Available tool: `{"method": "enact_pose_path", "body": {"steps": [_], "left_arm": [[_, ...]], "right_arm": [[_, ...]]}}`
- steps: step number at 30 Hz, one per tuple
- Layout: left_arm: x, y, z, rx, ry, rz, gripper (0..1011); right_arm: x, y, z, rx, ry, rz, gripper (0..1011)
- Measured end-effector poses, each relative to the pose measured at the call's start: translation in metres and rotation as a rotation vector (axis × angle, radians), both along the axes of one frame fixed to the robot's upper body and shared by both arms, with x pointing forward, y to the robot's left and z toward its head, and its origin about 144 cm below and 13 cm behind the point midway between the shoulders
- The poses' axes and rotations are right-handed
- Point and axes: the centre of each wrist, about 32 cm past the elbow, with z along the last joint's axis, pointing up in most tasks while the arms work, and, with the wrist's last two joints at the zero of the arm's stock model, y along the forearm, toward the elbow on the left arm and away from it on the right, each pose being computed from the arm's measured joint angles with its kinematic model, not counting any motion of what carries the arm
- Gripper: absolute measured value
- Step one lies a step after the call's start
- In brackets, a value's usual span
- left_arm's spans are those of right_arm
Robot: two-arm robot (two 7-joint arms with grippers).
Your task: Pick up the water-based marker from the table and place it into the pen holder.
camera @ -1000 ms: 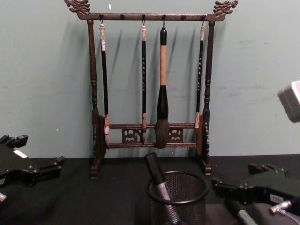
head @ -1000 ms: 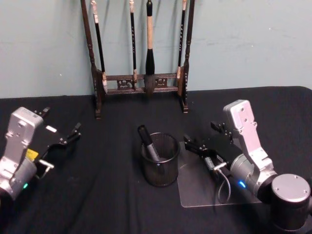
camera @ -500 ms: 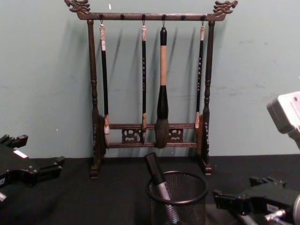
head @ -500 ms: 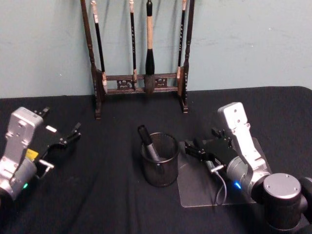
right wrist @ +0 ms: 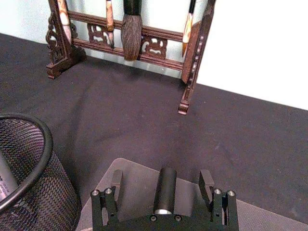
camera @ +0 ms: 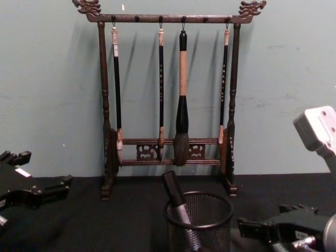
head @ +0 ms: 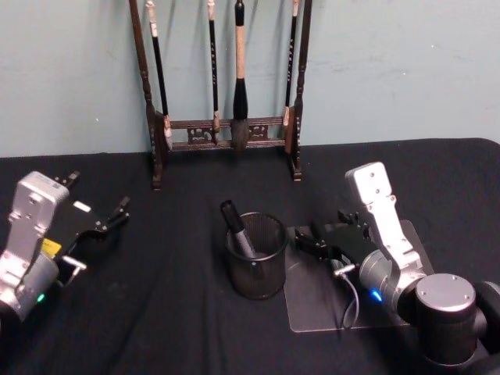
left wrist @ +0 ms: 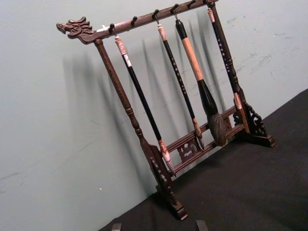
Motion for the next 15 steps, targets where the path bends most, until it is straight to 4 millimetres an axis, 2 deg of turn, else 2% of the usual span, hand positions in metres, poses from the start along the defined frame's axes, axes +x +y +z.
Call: {"method": "enact_pose_path", "body": {"steps": [15], "left_arm": [[0.0,0.0,0.0,0.0,0.0,0.0,1001]], "right_arm": [[0.0013,0.0012,-0.0022,0.001,0.04,-0.008,1003]]}}
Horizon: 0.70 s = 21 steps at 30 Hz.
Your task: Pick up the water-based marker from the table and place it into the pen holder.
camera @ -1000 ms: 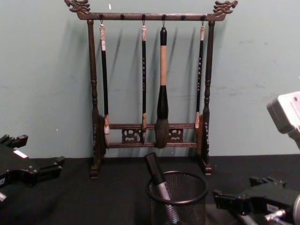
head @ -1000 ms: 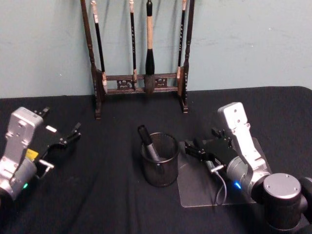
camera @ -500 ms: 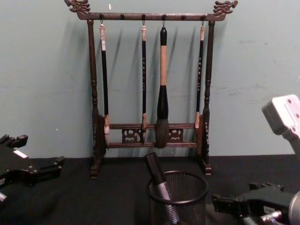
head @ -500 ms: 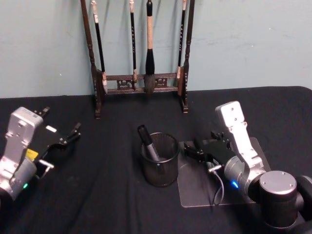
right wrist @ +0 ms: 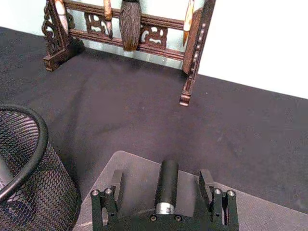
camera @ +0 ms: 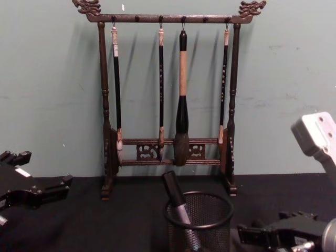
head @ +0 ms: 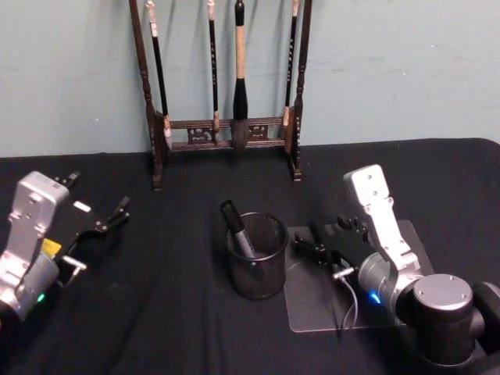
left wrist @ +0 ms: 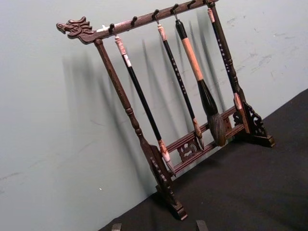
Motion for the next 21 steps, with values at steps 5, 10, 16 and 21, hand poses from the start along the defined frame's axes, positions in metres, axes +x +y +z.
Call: {"method": "enact_pose_path", "body": {"steps": [5,10,16,21], "left_arm": [[0.0,0.0,0.0,0.0,0.0,0.0,1001],[0.0,0.0,0.0,0.0,0.0,0.0,1001],[0.0,0.0,0.0,0.0,0.0,0.0,1001],[0.0,0.0,0.0,0.0,0.0,0.0,1001]], "right_arm": [[0.0004,0.0001,-0.0013,0.001,0.01,-0.001,1002],[0.0007,-0.0002,-0.0026,0.004,0.017,-0.003,1002],[0.0009,-0.0005,-0.004,0.006,0.024,-0.005,1002],[0.0012,-0.0006,-0.0055,0.008,0.029,-0.005,1003]]}}
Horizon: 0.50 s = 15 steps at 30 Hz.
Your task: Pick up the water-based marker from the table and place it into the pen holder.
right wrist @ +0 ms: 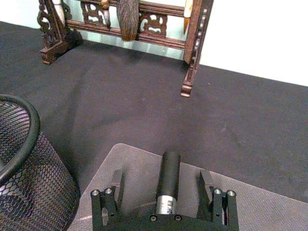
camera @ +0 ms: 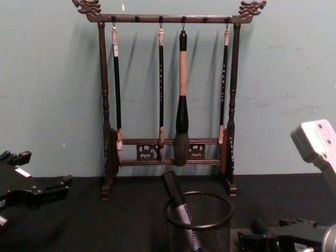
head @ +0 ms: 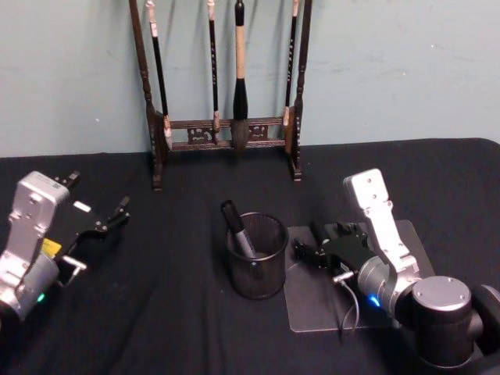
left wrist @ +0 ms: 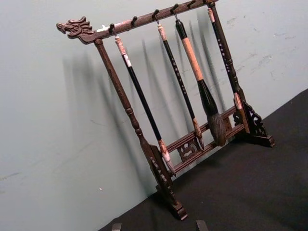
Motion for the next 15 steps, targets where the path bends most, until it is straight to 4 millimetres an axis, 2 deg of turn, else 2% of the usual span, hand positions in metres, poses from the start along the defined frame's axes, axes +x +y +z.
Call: {"method": "enact_pose_path", "body": {"steps": [15], "left_arm": [[0.0,0.0,0.0,0.0,0.0,0.0,1001]], "right_arm": [[0.0004,-0.0011,-0.0024,0.008,0.003,0.009,1002]]}}
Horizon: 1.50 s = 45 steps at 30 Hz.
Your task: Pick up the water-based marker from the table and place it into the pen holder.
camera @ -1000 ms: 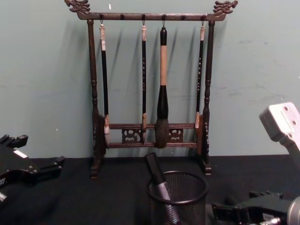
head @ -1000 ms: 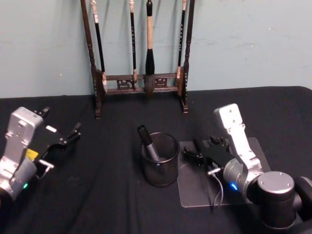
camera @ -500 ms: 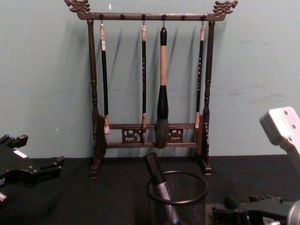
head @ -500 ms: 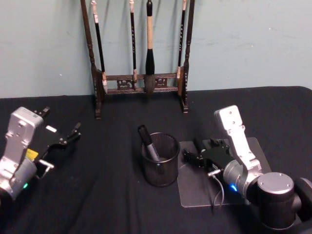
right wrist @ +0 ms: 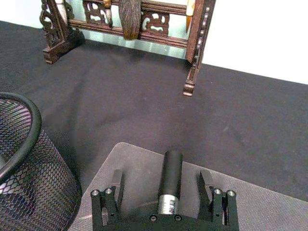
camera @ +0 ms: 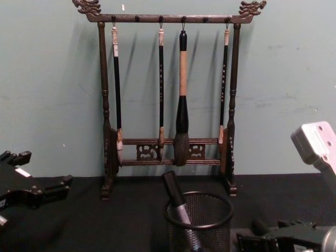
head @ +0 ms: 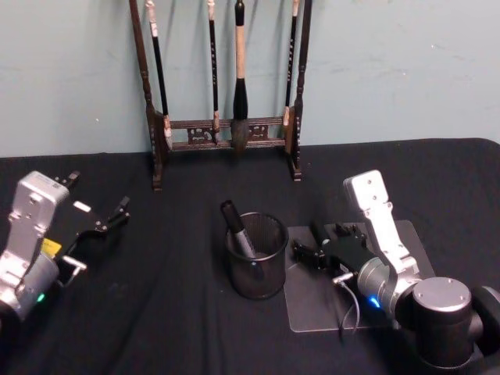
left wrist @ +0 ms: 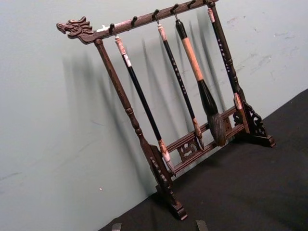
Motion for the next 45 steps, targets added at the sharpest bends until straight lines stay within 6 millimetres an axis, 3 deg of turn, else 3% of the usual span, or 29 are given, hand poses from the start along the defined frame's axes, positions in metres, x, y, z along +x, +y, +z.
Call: {"method": "enact_pose_path", "body": {"steps": [15,18,23,24,25,34,35,40,45], "left_arm": [[0.0,0.0,0.0,0.0,0.0,0.0,1001],[0.0,0.0,0.0,0.0,0.0,0.0,1001],[0.0,0.0,0.0,0.0,0.0,0.0,1001],[0.0,0.0,0.0,0.0,0.0,0.0,1001],[0.0,0.0,0.0,0.0,0.0,0.0,1001],[0.0,0.0,0.0,0.0,0.0,0.0,1001],[0.0,0.0,0.0,0.0,0.0,0.0,1001],[0.0,0.0,0.0,0.0,0.0,0.0,1001],[0.0,0.0,0.0,0.0,0.0,0.0,1001]], "right_arm": [[-0.0001,0.0001,-0.0001,0.001,0.0,-0.001,1004],[-0.0001,0.0001,-0.0001,0.001,0.0,-0.001,901],[-0.0001,0.0001,0.0,0.001,0.0,-0.002,820],[-0.0001,0.0001,0.0,0.001,0.0,-0.002,786],[-0.0001,0.0001,0.0001,0.001,-0.001,-0.002,689],[-0.0001,0.0002,0.0002,0.001,-0.001,-0.002,411],[-0.0001,0.0002,0.0002,0.001,0.0,-0.002,345],[-0.0001,0.0002,0.0002,0.0,0.0,-0.002,237],[-0.0001,0.0001,0.0002,0.001,0.0,-0.002,238]]}}
